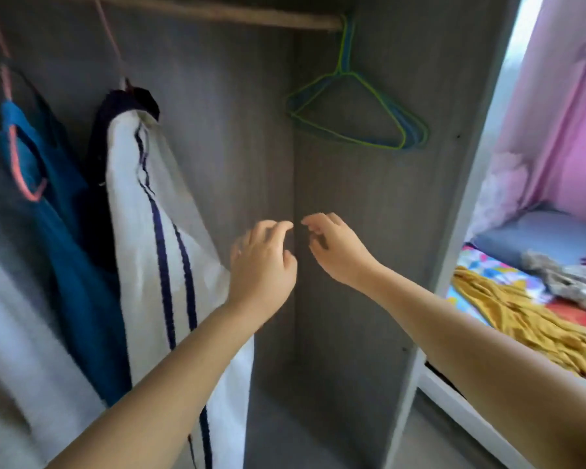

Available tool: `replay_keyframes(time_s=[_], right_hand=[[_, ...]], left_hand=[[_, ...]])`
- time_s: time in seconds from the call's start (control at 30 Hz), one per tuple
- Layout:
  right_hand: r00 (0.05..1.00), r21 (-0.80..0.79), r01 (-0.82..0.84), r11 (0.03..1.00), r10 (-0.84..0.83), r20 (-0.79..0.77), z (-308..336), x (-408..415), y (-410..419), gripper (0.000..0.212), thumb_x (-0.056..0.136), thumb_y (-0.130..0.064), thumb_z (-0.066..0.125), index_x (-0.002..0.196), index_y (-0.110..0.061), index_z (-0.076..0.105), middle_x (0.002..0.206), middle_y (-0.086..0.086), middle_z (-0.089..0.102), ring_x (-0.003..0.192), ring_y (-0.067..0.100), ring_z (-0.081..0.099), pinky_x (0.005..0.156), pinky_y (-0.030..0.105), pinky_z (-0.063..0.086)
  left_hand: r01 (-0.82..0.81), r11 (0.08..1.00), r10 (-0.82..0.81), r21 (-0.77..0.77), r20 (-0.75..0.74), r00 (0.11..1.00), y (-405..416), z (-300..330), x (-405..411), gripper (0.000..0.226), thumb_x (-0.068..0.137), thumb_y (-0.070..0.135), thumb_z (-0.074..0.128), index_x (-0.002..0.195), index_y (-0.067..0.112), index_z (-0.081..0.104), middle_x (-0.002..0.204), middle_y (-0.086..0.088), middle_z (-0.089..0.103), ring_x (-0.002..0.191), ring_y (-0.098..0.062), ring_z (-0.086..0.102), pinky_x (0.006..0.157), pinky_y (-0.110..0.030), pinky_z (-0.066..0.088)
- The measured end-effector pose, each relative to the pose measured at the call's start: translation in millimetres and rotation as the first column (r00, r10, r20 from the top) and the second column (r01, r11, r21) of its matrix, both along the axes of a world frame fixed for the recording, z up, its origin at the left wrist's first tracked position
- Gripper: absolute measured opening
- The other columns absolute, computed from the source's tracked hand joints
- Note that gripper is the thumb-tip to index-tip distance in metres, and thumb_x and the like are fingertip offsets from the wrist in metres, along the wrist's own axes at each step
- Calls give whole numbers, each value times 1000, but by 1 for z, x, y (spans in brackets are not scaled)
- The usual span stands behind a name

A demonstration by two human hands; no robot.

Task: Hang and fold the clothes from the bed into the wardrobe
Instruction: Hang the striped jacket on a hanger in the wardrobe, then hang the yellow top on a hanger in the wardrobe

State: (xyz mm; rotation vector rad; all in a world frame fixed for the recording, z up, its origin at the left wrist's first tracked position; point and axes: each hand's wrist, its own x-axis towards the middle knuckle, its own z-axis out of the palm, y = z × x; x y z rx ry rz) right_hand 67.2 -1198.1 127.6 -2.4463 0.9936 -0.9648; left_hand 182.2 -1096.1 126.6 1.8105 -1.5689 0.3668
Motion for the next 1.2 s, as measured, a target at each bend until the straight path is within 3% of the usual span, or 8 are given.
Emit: replay_keyframes(time_s=[0.13, 0.27, 0.53, 0.73, 0.87, 1.03, 1.2], right_hand=[[974, -17, 185, 983, -186, -128, -54, -98, 2, 40, 91, -9, 47, 131, -16, 50, 120, 10, 50, 115, 30, 50, 96, 43, 44], [906, 41, 362, 931, -341, -252, -105, -202, 10, 41, 93, -15, 48, 134, -17, 47, 128, 13, 48, 117, 34, 49, 97, 42, 43], [760, 318, 629, 709, -473, -447, -186, -404, 46, 44, 97, -20, 43, 140, -20, 38, 141, 9, 37, 127, 29, 40, 102, 42, 39], [667, 437, 744, 505, -514, -540, -228, -535, 72, 45, 98, -22, 41, 142, -22, 34, 139, 8, 36, 121, 30, 44, 101, 41, 40], [601, 436, 799, 414, -555, -575, -247, -596, 76, 44, 97, -25, 44, 140, -21, 37, 134, 8, 41, 118, 27, 46, 99, 39, 42], [568, 447, 823, 352, -552, -611, -262, -640, 41, 42, 97, -28, 46, 137, -22, 39, 132, 9, 43, 113, 27, 49, 96, 40, 45], [579, 457, 814, 358, -542, -608, -271, -663, -47, 46, 97, -25, 44, 142, -22, 35, 137, 9, 39, 117, 28, 48, 99, 41, 43]], left_hand=[[186, 978, -183, 96, -34, 983, -19, -43, -54, 42, 89, 9, 52, 131, 15, 52, 125, -7, 55, 115, -27, 49, 98, -39, 38], [324, 919, -321, 226, -51, 946, -40, -82, -125, 42, 90, 11, 49, 132, 17, 50, 124, -4, 55, 114, -25, 49, 95, -37, 40], [540, 709, -504, 453, -209, 838, -72, -162, -314, 46, 91, 13, 49, 136, 19, 46, 133, -4, 50, 124, -24, 46, 103, -39, 37], [591, 564, -533, 577, -293, 794, -95, -209, -431, 45, 93, 14, 45, 137, 20, 44, 132, -4, 49, 125, -20, 43, 101, -36, 36], [600, 475, -550, 643, -315, 773, -115, -232, -488, 44, 93, 15, 44, 136, 20, 44, 131, -4, 49, 124, -20, 44, 98, -37, 38], [641, 349, -553, 683, -403, 730, -150, -251, -538, 44, 92, 15, 44, 136, 20, 43, 128, -5, 49, 118, -21, 47, 100, -41, 40], [656, 346, -532, 671, -435, 726, -227, -265, -557, 44, 92, 14, 46, 136, 18, 44, 125, -7, 50, 116, -21, 48, 101, -44, 41]])
